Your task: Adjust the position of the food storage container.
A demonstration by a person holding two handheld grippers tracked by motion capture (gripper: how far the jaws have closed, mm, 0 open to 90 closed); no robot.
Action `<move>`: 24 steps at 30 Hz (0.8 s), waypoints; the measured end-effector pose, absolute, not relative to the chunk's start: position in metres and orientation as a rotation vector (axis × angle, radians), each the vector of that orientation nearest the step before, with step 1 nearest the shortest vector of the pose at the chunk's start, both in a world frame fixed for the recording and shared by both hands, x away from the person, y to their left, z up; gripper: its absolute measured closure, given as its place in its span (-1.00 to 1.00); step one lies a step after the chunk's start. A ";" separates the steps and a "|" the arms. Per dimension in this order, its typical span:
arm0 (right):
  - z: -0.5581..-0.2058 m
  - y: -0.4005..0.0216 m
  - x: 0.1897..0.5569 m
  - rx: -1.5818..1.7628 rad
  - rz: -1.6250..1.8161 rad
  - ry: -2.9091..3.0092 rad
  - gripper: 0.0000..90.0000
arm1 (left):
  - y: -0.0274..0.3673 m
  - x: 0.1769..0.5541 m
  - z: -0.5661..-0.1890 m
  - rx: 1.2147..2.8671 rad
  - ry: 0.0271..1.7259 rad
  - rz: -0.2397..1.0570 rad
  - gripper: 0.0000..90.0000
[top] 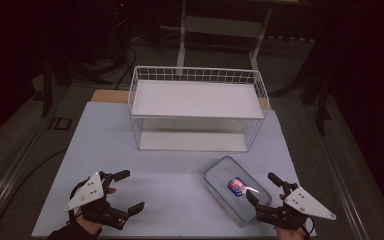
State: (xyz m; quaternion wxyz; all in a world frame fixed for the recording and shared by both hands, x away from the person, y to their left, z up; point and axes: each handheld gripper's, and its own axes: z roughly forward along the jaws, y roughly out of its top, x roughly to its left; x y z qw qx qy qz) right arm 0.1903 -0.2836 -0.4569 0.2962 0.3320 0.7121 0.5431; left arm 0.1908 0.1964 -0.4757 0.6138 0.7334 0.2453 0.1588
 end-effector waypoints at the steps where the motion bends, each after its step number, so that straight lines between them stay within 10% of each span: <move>1: -0.456 -0.284 0.190 0.888 1.454 1.889 -0.71 | 0.196 0.191 -0.476 1.692 0.565 0.368 -1.00; 18: -0.438 -0.301 0.191 1.011 1.437 1.935 -0.69 | 0.189 0.188 -0.476 1.719 0.528 0.358 -1.00; 24: -0.453 -0.317 0.184 1.063 1.327 2.015 -0.07 | 0.186 0.187 -0.476 1.728 0.519 0.360 -1.00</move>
